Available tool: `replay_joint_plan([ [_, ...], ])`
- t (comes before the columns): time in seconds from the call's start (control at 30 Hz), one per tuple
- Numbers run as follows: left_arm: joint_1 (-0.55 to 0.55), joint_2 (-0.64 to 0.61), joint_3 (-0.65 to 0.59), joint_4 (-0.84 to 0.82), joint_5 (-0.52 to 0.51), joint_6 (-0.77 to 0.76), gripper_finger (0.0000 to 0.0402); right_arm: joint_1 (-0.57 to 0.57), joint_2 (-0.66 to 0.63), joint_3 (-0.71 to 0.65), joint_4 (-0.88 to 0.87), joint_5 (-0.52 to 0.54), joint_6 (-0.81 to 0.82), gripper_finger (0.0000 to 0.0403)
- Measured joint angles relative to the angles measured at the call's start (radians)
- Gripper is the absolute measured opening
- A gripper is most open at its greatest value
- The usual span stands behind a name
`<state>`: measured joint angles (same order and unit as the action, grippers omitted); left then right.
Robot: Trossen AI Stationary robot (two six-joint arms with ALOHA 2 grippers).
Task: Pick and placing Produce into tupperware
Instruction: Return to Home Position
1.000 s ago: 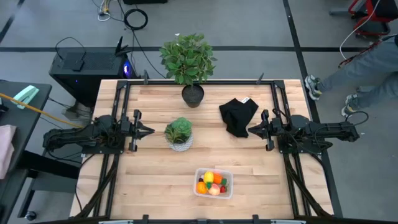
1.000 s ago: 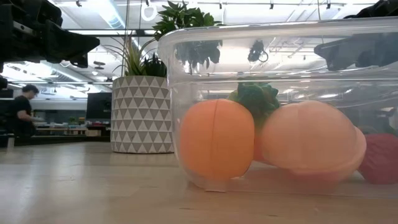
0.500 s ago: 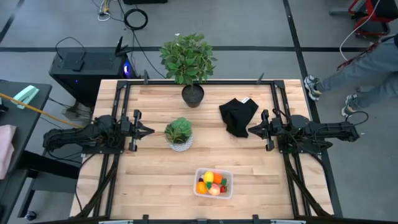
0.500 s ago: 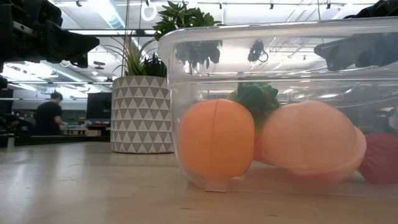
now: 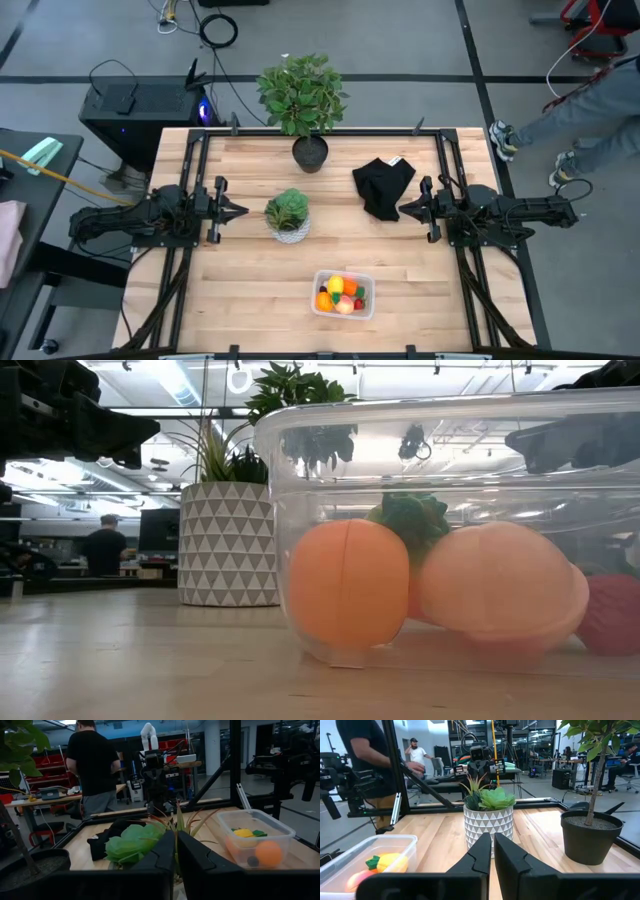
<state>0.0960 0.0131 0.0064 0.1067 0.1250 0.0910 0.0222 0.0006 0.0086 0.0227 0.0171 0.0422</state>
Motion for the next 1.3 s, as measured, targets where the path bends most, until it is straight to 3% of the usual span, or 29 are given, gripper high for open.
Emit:
replay_joint_plan([
  [1.3, 0.0, 0.0, 0.0, 0.0, 0.0, 0.0, 0.0035, 0.0, 0.0, 0.0, 0.0, 0.0, 0.0, 0.0029],
])
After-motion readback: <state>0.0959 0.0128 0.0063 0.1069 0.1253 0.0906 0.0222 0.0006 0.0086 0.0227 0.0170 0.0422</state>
